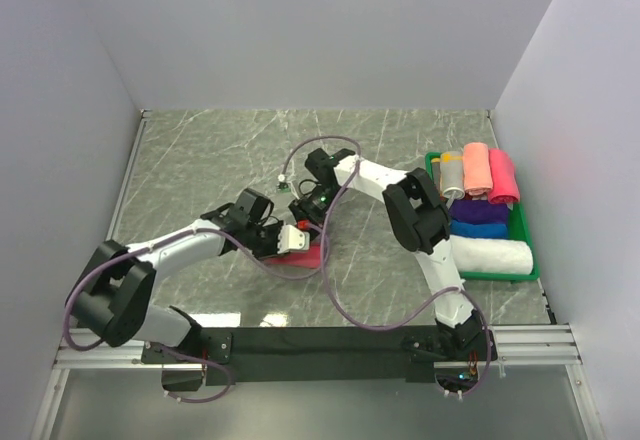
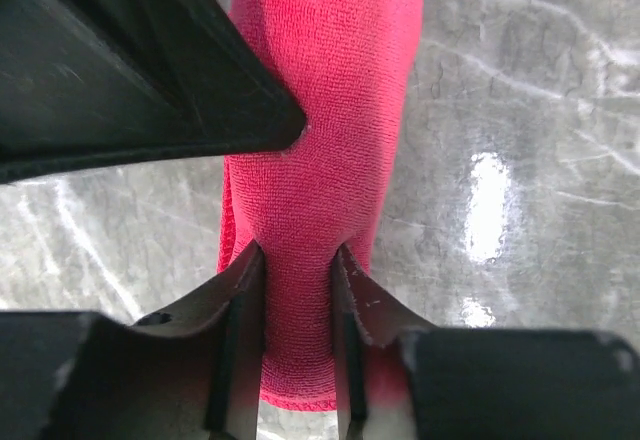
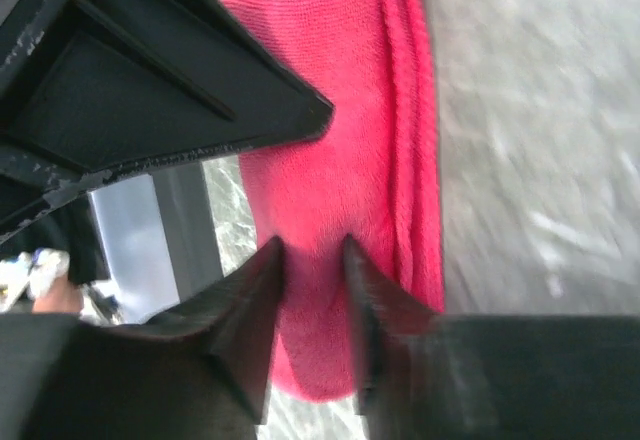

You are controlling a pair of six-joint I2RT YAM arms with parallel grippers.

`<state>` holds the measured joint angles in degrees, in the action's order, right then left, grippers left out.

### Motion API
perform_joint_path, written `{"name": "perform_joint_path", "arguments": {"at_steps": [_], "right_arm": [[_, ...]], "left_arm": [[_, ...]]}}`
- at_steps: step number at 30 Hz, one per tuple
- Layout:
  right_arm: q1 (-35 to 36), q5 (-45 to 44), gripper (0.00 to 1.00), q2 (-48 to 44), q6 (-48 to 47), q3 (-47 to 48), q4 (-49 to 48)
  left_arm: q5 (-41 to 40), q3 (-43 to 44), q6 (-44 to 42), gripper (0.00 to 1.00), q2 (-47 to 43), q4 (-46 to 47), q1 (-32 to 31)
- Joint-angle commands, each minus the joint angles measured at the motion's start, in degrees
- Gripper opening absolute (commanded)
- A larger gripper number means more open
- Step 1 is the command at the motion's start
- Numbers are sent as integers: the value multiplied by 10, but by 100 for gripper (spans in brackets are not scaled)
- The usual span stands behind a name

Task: Roll the towels
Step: Roll the towel

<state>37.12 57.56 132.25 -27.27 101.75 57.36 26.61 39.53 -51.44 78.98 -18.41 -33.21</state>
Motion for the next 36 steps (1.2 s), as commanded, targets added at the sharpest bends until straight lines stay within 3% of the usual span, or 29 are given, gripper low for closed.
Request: {"name": "perform_joint_path", "arguments": {"at_steps": [1, 3, 5, 9, 21, 24, 28, 33, 36], "right_arm": [[-29, -80, 42, -72, 28, -33, -33], [-55, -141, 49, -124, 40, -53, -73], [-75, -200, 50, -163, 49, -93, -109], [-136, -230, 50, -295, 82, -174, -193], [-126, -315, 49, -565, 20, -329, -144], [-77, -350, 49, -594, 9, -357, -157], [39, -429, 51, -588, -1, -375, -189], [179, -552, 60, -496, -2, -354, -273], [217, -569, 61, -434, -4, -328, -304]], "left_arm": [[24, 20, -12, 23, 47, -100, 6], [41, 40, -23, 22, 71, -159, 12], [51, 70, -22, 19, 111, -190, 17], [77, 121, -20, 17, 174, -257, 37], [152, 346, -1, 15, 415, -427, 112], [158, 381, -2, 15, 453, -452, 121], [165, 411, 3, 15, 482, -472, 124], [175, 434, 26, 15, 513, -484, 124], [195, 443, 28, 15, 531, -508, 125]]}}
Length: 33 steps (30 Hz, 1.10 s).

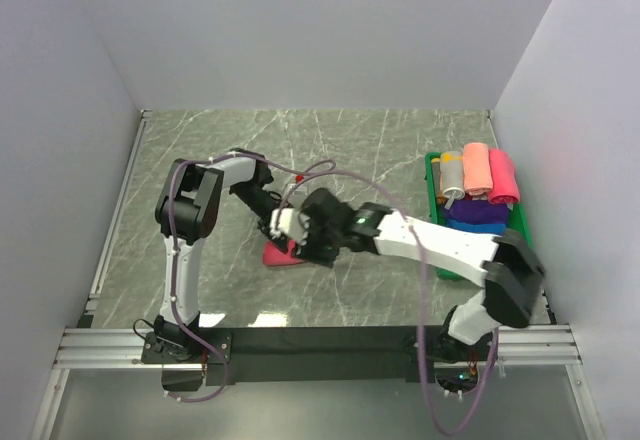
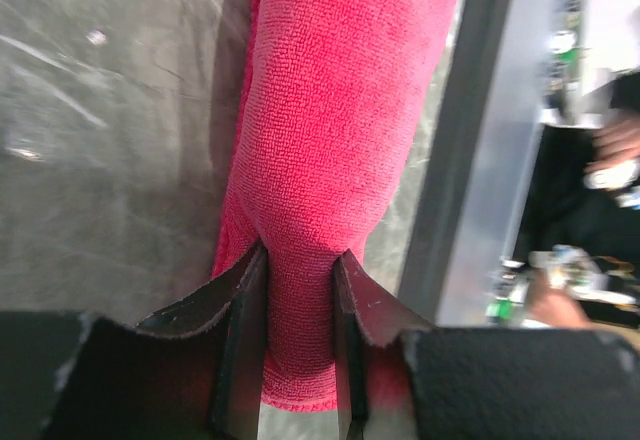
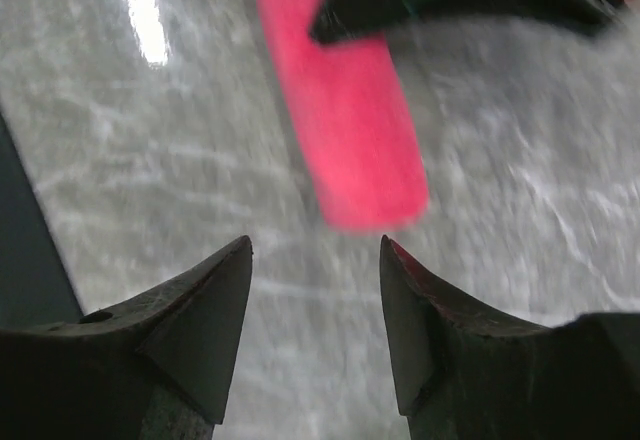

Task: Roll the towels
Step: Roll the towel, then place the rolled towel into the container

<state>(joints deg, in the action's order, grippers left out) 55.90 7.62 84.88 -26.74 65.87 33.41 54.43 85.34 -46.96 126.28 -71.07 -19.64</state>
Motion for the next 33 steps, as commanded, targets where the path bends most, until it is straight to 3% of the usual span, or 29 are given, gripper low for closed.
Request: {"name": "perform_joint_path", "arguments": {"at_steps": [1, 11, 33], "right_arm": [[36, -70, 61, 50, -13, 34, -74], [79, -56, 63, 157, -52, 61, -101], [87, -31, 63, 212, -67, -9, -146]], "left_arm": [[-81, -13, -17, 15, 63, 15, -11], [-60, -13, -22, 15, 90, -1, -5], [-23, 24, -56, 15, 139, -60, 26]]}}
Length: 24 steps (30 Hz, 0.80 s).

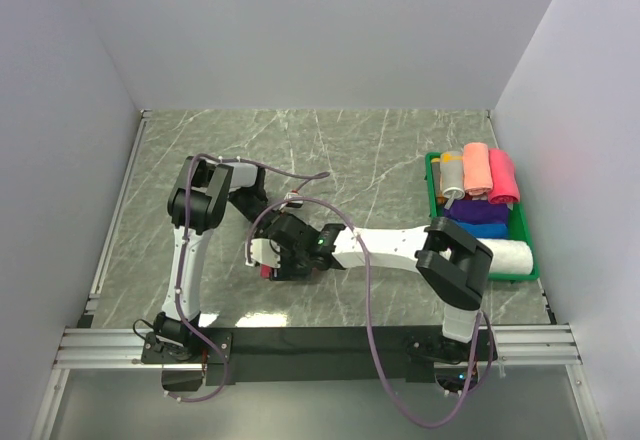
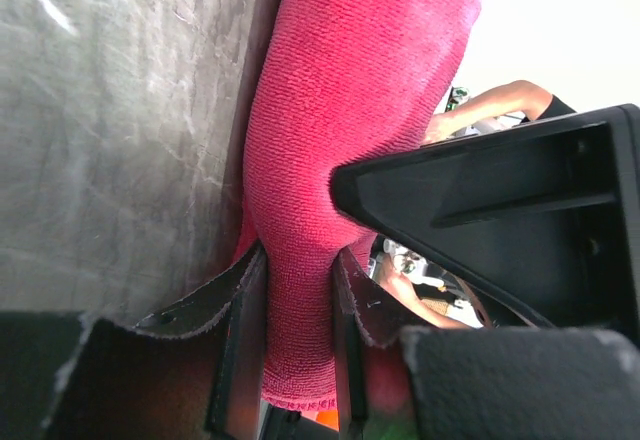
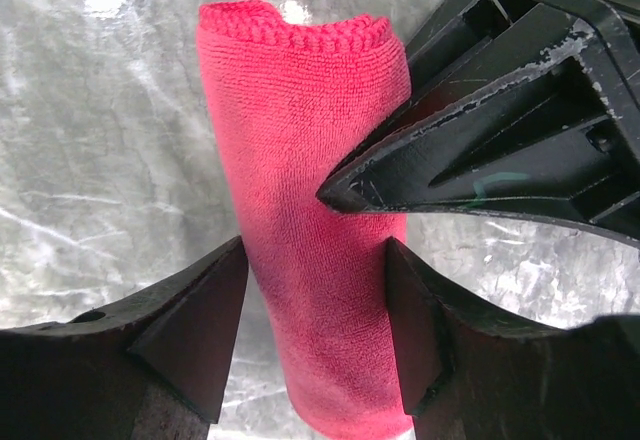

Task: Roll the towels
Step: Place the rolled towel into the container

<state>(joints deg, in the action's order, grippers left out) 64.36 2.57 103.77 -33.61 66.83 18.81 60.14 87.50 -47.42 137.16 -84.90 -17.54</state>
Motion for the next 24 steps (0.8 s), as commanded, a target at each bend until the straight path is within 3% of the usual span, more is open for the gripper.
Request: {"name": "perform_joint_path", "arguments": {"at_steps": [1, 6, 8, 12, 15, 19, 24], "right_arm": [[3, 19, 62, 28, 4, -20, -2], [2, 11, 54, 47, 7, -35, -18], [2, 3, 48, 54, 6, -44, -20], [-3, 0, 13, 52, 9, -57, -11], [-5, 0, 0, 45, 13, -57, 1], [-14, 15, 0, 39, 13, -43, 32], [-43, 36, 0, 4, 12, -21, 71]], "left_arm": [[-78, 3, -57, 15, 30, 75, 5], [-71, 3, -65, 16, 26, 69, 9], [-63, -1, -71, 23, 14, 65, 16], [-65, -22, -78, 34, -29, 64, 36], [-73, -42, -80, 45, -72, 64, 70], [-117, -59, -87, 61, -127, 65, 129], [-145, -61, -93, 72, -198, 63, 203]]}}
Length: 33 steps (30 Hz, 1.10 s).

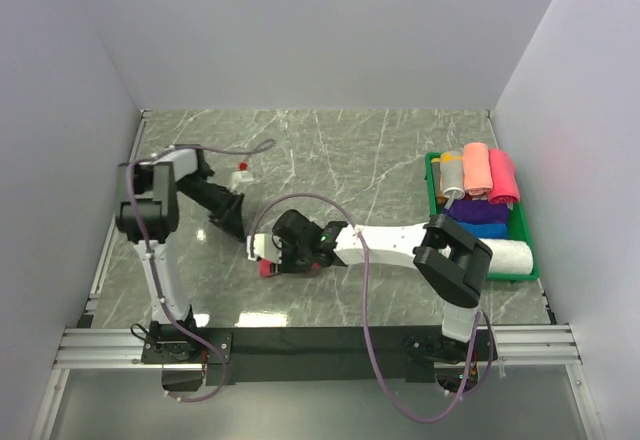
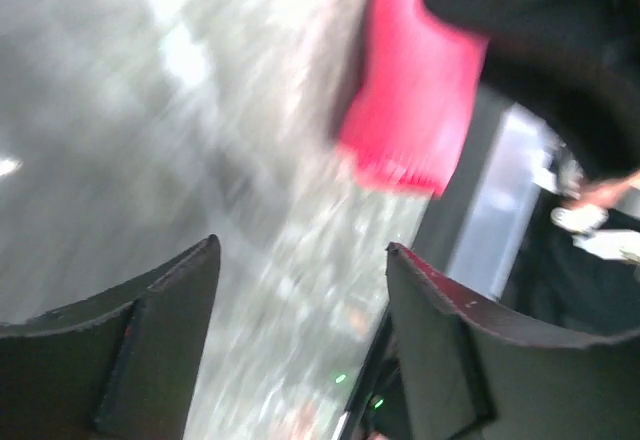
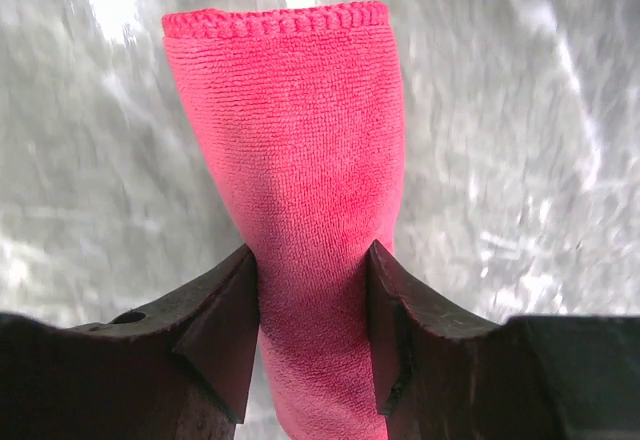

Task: Roll the towels
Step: Place the rolled towel into the container

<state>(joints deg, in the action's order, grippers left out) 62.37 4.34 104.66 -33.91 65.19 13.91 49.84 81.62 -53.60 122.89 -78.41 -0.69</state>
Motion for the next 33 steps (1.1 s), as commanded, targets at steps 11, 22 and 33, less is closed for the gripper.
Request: {"name": "perform_joint_path", "arguments": {"at_steps": [11, 22, 33], "right_arm": [[-179, 94, 0, -200, -94, 42, 282], [-476, 74, 0, -414, -343, 1, 443], [-826, 121, 0, -374, -580, -43, 473]], "left_arm": [[-23, 100, -36, 99, -159, -1, 10], [34, 128, -15, 99, -171, 1, -83], [59, 118, -14, 99, -158, 1, -101]]}}
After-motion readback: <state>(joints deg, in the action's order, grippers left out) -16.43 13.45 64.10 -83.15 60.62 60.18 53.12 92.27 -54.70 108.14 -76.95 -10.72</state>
